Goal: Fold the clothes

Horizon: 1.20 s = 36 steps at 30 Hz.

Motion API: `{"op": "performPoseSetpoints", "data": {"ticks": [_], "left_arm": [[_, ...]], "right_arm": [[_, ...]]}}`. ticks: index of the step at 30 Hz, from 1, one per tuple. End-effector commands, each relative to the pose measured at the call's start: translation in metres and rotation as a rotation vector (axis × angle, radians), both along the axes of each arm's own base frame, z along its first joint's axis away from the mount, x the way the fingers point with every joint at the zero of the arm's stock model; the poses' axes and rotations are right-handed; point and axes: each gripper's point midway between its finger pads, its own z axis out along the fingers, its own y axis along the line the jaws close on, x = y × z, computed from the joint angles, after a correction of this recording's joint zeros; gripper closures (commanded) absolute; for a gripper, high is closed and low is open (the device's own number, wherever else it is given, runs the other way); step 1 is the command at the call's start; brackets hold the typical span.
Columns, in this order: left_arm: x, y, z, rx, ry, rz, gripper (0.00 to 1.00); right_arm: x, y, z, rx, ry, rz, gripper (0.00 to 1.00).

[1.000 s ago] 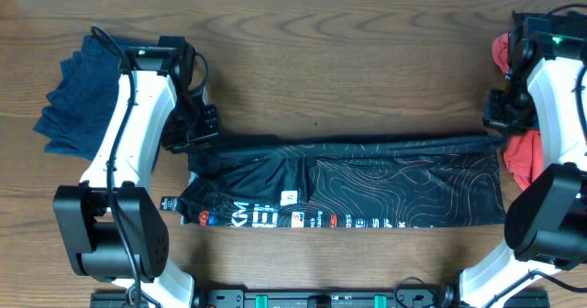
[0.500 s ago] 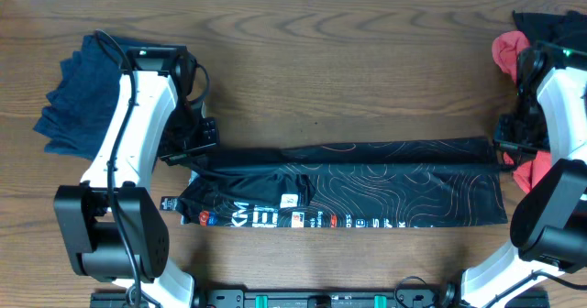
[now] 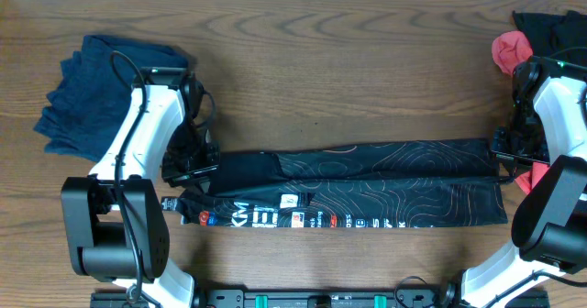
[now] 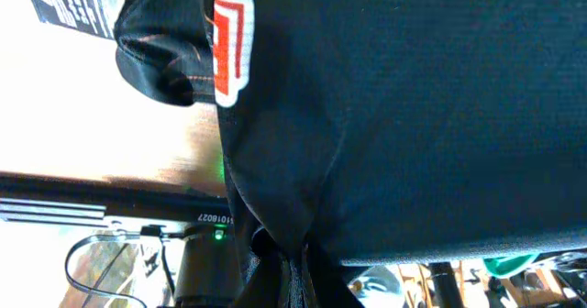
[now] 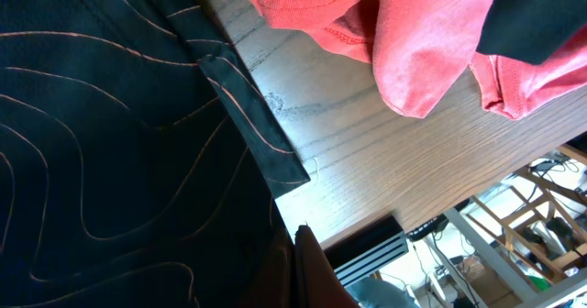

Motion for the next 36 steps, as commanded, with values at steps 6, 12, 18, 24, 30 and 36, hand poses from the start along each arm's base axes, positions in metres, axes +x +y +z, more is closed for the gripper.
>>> {"op": "performPoseSetpoints", "data": {"ticks": [6, 12, 18, 24, 30, 36], "left_arm": [[-0.014, 0.005, -0.005, 0.016, 0.053, -0.032, 0.93], [-0.018, 0.006, -0.003, 0.021, 0.072, -0.035, 0.67], [-0.015, 0.006, -0.005, 0.021, 0.057, -0.034, 0.66], [0.008, -0.012, -0.013, -0.074, -0.043, 0.009, 0.65], [0.058, -0.045, -0.022, -0.23, -0.257, 0.028, 0.65], [0.095, -0.069, -0.026, -0.257, -0.424, -0.015, 0.57]], "right_arm": [[-0.002, 0.0, 0.001, 0.014, -0.013, -0.025, 0.99], [-0.003, 0.0, 0.002, 0.015, -0.011, -0.025, 0.88], [-0.004, 0.001, 0.002, 0.019, -0.008, -0.026, 0.87], [0.001, 0.009, -0.002, 0.065, -0.034, -0.04, 0.84], [0.016, 0.034, -0.013, 0.229, -0.101, 0.014, 0.8], [0.01, 0.04, -0.028, 0.25, -0.093, 0.021, 0.79]]}}
